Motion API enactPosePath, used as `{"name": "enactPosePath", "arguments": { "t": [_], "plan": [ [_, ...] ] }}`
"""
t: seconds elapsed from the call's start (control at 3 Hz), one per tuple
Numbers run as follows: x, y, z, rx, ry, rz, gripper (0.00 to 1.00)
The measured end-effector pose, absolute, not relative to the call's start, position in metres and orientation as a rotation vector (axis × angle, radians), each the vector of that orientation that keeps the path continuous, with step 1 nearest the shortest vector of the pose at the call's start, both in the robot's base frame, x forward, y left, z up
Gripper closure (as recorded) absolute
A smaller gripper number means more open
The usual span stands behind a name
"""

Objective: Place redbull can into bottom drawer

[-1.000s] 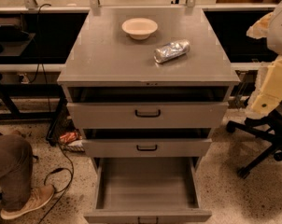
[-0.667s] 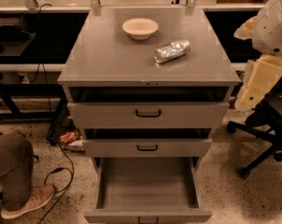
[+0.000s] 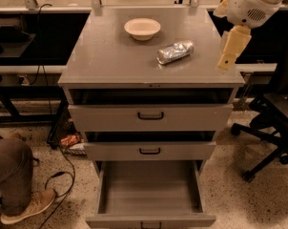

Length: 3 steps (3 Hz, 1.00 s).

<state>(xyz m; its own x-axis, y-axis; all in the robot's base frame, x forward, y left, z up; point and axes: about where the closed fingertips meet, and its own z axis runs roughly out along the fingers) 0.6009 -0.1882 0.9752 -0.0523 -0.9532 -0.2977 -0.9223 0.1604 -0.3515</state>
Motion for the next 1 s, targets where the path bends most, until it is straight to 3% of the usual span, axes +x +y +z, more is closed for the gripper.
{"name": "enactPosePath", "arguments": {
  "t": [0.67,1.0],
  "plan": [
    [0.615,-0.187,0.967,-1.749,1.980,-0.065,0.00],
    [0.658,-0.185,0.951,-1.677,1.999,-0.058,0.00]
  ]
}}
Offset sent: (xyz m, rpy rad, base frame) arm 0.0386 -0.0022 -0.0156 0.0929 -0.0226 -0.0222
